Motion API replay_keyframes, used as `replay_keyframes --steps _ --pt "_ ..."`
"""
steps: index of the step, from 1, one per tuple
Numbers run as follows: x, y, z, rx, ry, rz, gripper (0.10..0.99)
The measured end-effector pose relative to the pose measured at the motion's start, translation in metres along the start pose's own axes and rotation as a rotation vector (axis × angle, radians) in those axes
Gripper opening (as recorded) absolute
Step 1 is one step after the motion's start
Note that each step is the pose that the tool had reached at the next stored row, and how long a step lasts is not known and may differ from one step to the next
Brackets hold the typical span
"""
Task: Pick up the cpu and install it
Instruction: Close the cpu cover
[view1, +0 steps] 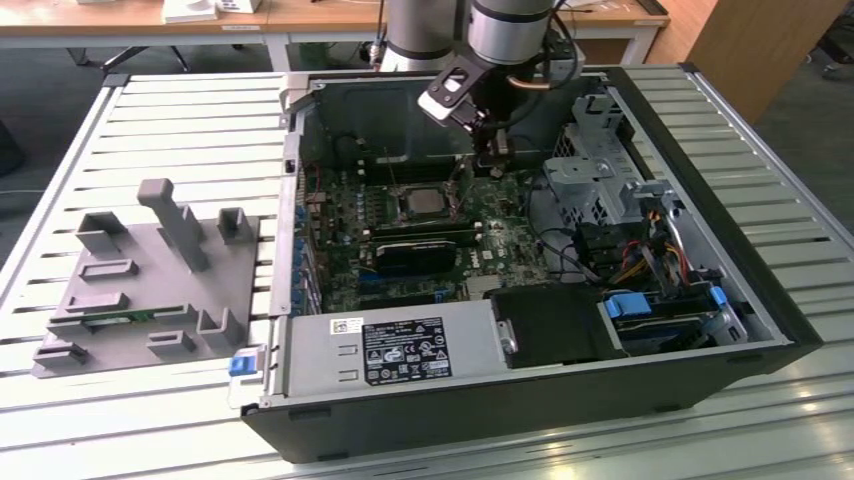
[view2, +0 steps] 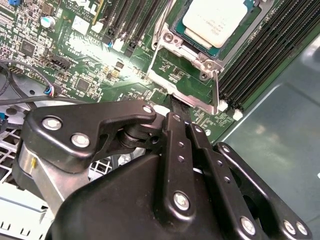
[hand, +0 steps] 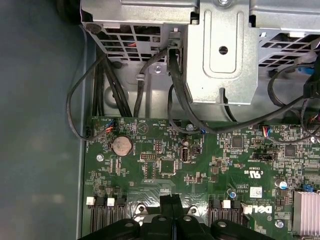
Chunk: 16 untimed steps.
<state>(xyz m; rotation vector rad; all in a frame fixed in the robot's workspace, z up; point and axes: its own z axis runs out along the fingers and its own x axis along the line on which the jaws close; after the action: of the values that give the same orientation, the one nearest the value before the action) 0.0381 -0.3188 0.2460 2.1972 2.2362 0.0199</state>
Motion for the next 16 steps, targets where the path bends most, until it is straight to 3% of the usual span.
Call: replay_keyframes --steps 16 --pt "0.0001 -0.0041 0.0 0.0 0.0 0.0 0.106"
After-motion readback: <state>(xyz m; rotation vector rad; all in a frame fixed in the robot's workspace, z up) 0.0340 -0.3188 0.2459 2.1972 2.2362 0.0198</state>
